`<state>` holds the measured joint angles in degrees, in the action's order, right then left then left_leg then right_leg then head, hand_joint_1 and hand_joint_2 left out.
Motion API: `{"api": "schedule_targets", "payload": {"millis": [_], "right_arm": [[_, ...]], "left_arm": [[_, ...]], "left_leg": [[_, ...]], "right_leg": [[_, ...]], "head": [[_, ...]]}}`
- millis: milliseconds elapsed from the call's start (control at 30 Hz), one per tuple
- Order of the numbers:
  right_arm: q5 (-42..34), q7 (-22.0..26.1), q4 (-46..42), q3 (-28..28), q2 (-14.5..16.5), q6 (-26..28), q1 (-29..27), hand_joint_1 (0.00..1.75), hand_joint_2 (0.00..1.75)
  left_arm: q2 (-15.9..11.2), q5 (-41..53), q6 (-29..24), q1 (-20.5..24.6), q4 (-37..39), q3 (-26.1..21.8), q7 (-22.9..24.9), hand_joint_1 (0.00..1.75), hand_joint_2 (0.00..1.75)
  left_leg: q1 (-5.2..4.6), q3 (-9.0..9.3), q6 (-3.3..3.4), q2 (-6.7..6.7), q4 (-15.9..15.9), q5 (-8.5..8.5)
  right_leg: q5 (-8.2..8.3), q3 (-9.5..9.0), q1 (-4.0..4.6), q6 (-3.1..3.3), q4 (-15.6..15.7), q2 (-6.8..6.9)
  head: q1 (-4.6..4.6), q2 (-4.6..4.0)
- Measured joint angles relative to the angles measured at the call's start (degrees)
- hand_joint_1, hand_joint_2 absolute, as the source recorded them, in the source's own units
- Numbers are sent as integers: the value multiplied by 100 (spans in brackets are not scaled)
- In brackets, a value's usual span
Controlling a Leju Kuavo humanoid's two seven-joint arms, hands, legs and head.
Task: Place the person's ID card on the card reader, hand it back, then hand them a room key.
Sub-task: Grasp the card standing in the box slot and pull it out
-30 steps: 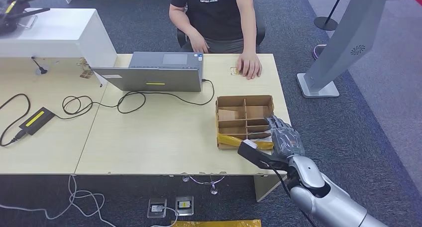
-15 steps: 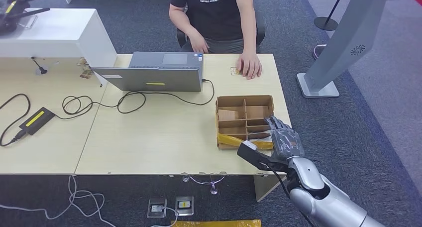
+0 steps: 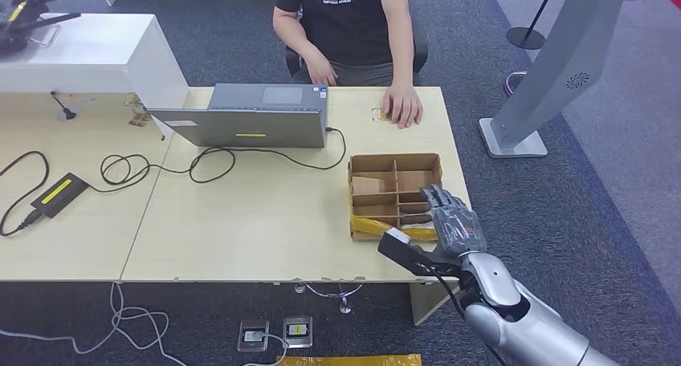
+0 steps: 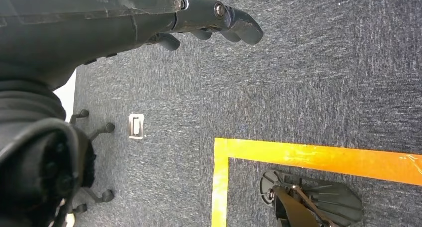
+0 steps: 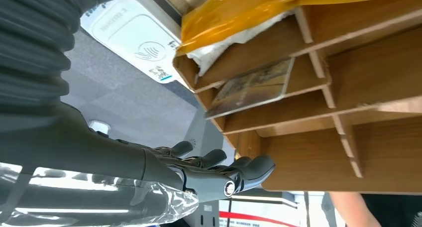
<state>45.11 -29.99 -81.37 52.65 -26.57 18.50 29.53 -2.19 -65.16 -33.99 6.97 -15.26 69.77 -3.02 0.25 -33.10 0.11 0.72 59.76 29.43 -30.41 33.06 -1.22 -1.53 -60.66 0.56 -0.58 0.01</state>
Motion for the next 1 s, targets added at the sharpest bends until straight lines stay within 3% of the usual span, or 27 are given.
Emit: {"api": "schedule_targets", "payload": {"millis": [1000], "right_arm": [[121, 392, 575, -3, 542, 170, 197, 0, 175]], "left_arm": [[13, -13, 68, 4, 0, 0, -110, 0, 0]], "left_leg": [[1, 0, 0, 1, 0, 0]], "right_leg": [[0, 0, 1, 1, 0, 1]], "head": [[-1, 0]]}}
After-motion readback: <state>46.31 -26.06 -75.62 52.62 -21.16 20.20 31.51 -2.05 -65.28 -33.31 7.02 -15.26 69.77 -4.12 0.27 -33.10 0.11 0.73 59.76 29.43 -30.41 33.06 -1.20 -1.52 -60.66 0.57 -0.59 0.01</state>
